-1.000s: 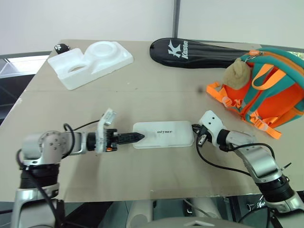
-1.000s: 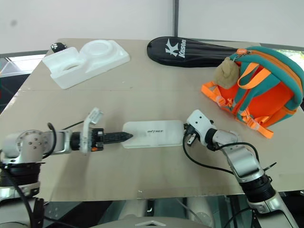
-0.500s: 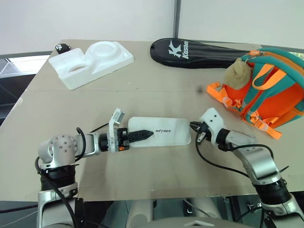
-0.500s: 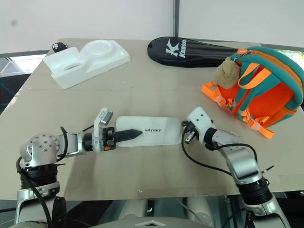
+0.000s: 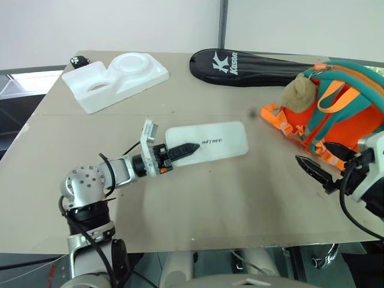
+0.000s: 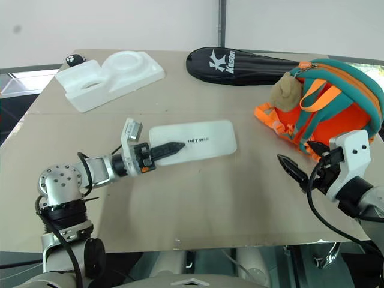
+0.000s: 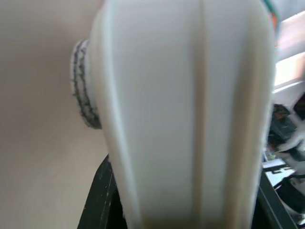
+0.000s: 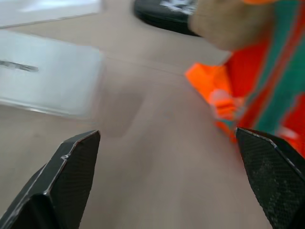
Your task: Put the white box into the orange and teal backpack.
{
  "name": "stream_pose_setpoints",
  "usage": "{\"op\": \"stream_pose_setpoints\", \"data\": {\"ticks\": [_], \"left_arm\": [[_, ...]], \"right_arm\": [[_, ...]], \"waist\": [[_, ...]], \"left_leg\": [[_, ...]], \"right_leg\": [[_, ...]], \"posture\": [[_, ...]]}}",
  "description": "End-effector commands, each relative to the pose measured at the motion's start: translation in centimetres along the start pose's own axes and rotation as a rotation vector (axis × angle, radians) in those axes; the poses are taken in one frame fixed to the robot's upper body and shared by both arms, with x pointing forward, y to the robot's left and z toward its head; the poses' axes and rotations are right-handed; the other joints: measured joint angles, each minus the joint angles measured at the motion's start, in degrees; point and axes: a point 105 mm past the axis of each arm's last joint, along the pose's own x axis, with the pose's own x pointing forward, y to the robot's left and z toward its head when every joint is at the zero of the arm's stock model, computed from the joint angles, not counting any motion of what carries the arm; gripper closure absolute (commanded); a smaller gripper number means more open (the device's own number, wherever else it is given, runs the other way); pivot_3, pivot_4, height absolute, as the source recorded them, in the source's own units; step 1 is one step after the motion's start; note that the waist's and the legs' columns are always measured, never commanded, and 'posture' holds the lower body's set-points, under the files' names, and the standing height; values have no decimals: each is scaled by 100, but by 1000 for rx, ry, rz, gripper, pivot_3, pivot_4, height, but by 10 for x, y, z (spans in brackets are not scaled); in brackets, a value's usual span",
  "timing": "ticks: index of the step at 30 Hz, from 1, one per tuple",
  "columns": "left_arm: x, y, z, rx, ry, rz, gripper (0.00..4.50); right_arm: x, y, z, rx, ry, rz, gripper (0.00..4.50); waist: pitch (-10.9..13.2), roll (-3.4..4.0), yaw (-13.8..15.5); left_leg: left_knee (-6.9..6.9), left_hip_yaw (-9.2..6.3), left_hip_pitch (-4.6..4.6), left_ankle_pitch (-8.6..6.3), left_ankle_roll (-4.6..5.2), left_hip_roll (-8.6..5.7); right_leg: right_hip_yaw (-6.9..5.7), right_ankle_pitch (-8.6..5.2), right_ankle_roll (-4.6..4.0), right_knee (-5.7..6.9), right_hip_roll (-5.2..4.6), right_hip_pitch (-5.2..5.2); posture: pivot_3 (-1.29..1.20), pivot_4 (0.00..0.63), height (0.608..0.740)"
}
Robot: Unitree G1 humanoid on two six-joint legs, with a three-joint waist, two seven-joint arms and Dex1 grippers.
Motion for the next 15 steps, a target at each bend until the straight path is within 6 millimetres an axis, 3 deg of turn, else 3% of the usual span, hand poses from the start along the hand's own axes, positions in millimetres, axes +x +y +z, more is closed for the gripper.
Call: {"op": "stream_pose_setpoints", "data": {"ticks": [1, 4, 7, 10, 15], "left_arm": [[5, -20, 14, 70, -41, -87, 3429], [6, -28, 18, 72, -64, -132, 3429], [4, -30, 19, 80, -83, -136, 3429], [1, -33, 18, 89, -104, -137, 3429], [-5, -37, 15, 91, -134, -141, 3429]], "right_arm": [[17, -30, 12, 31, -46, -196, 0], [49, -50, 29, 77, -119, -297, 0], [77, -57, 46, 99, -187, -315, 0], [94, -69, 44, 64, -191, -354, 763], [104, -68, 49, 5, -263, -283, 3236]], "waist": [[0, 1, -7], [0, 1, -27], [3, 7, -3], [4, 8, 32], [5, 9, 34]], "left_leg": [[3, 1, 0, 0, 0, -2], [4, 3, 0, 0, 0, -5], [0, -1, -8, 0, 0, -8], [-8, -2, -17, 0, 0, -8], [-5, -3, -78, 1, -2, -8]], "right_leg": [[3, 1, 0, 0, 0, 0], [9, 1, 0, 0, 1, -2], [8, 12, 23, 0, 3, -5], [4, 12, 24, -3, 3, -12], [-1, 11, 30, -9, -6, -57]], "posture": [[0, 150, 740], [0, 150, 740], [0, 150, 740], [0, 150, 740], [0, 150, 740]]}}
